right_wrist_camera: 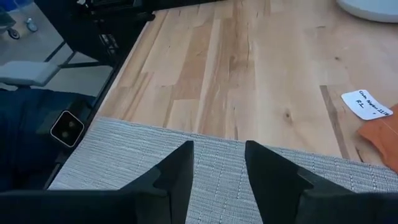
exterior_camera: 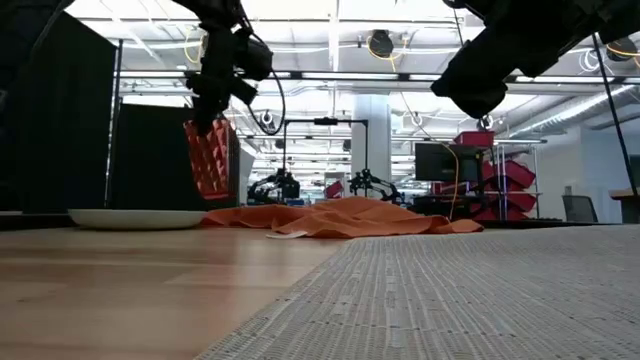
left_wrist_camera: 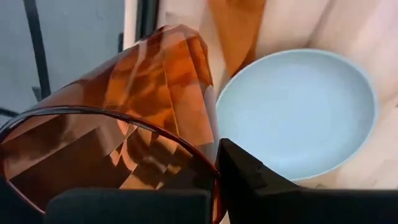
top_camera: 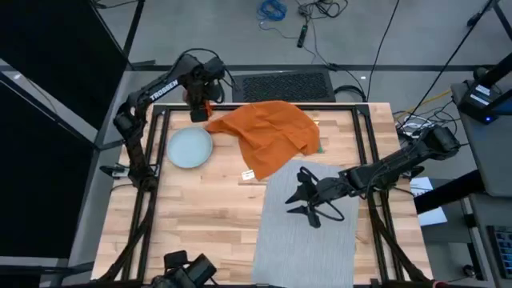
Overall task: Set table place
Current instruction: Move the brown cup
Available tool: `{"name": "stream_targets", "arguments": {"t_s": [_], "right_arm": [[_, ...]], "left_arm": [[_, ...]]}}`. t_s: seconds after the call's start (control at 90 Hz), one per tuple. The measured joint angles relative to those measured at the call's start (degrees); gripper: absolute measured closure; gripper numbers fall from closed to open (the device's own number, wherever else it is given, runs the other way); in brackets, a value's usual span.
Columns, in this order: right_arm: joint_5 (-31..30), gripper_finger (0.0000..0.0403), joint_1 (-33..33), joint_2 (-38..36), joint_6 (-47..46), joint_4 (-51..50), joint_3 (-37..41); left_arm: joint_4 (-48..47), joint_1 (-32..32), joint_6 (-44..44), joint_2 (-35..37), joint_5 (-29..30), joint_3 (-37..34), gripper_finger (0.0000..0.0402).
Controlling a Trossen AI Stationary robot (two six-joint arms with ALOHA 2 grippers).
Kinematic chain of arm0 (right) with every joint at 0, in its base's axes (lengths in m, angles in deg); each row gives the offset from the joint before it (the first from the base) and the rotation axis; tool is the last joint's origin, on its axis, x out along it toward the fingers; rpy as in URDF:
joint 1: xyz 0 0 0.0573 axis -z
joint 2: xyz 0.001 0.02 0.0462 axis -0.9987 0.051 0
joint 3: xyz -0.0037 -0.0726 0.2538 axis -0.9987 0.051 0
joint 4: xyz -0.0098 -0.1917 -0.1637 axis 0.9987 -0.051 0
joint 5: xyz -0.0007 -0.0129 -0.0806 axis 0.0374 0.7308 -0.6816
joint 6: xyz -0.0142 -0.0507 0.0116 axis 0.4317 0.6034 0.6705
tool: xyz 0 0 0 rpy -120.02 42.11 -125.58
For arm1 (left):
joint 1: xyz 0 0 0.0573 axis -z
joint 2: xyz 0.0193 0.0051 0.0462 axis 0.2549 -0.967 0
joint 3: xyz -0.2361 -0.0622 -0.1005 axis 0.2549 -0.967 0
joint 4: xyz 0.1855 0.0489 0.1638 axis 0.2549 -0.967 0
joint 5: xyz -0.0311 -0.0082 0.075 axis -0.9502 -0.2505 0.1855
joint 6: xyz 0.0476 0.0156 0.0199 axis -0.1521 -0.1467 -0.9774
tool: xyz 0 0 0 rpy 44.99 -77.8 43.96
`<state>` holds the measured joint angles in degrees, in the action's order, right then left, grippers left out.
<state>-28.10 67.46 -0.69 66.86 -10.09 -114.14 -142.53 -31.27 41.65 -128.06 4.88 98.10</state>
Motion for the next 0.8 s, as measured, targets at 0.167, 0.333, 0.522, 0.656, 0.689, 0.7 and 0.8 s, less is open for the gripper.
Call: {"name": "stream_targets", "arguments": {"t_s": [0.167,0.333,0.522,0.656,0.689,0.7,0.8], "right_arm": [[0.1,0.0271,0.0,0.0,0.0,0.5,0.0],[0.3,0.0271,0.0,0.0,0.0,0.7,0.0],[0.3,0.0271,0.0,0.0,0.4,0.9,0.0],[0.3,0.0271,0.0,0.0,0.5,1.3,0.0],[0.3,0.0271,0.0,0.0,0.5,1.3,0.0],[0.3,0.0271,0.0,0.0,0.5,1.3,0.0],[0.3,0.0271,0.0,0.0,0.5,1.3,0.0]], "left_arm": [[1.8,-0.5,-0.3,0.0,0.0,-7.0,0.0401],[4.7,-0.5,-0.8,-0.1,0.9,-10.2,0.0401],[6.5,-0.8,-1.8,-0.1,1.5,-10.2,0.0401],[7.3,-1.3,-1.8,-0.1,1.9,-10.2,0.0401],[7.2,-1.5,-1.7,-0.1,1.9,-10.2,0.0401],[7.2,-1.6,-1.6,-0.1,1.9,-10.2,0.0401],[7.1,-2.0,-1.3,-0.1,1.9,-10.2,0.0401]]}}
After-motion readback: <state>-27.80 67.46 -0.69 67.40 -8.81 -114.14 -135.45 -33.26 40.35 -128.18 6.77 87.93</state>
